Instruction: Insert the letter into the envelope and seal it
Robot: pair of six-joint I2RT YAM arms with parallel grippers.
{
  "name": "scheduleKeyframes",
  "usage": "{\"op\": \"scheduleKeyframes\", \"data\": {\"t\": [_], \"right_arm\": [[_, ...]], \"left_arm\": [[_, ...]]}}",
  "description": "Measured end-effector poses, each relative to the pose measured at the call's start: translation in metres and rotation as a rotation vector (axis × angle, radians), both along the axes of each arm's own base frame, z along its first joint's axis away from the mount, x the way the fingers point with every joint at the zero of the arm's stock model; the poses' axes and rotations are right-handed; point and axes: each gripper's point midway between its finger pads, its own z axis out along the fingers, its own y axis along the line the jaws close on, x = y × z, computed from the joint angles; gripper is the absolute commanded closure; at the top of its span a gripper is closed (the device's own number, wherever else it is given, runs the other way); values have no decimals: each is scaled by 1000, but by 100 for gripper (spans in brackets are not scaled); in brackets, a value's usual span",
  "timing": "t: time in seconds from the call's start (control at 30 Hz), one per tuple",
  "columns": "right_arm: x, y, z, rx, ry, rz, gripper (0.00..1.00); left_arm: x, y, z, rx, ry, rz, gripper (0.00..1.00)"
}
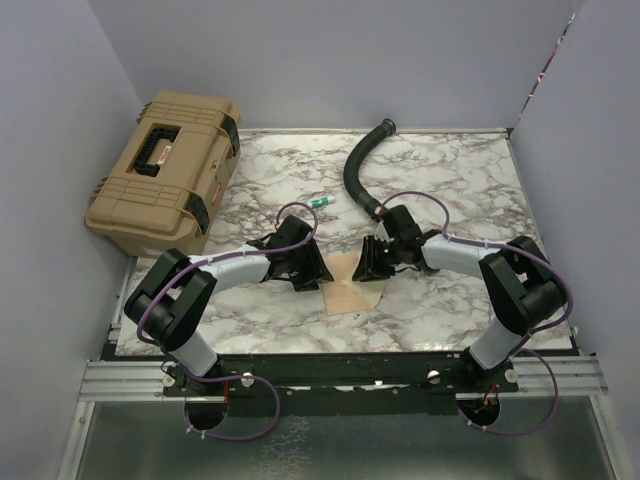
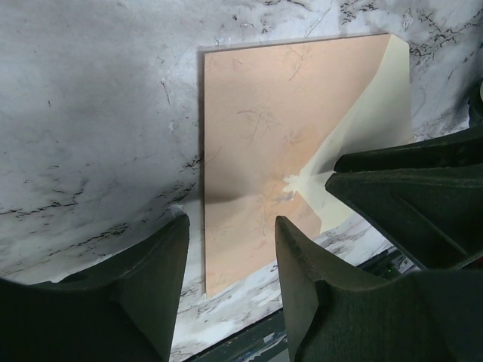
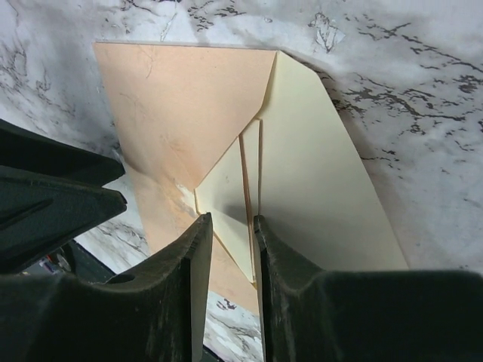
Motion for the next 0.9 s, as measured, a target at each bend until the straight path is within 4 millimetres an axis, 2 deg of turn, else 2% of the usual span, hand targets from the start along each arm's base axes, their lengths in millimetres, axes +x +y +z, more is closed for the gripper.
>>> {"op": "scheduleKeyframes", "data": {"t": [0.7,0.9], "right_arm": [[0,27,1,147,47,39,69],[0,28,2,151,52,35,64]], "left_arm": [[3,-7,-1,11,-1,-30,50],[3,-7,0,13,-7,-35,50]]}}
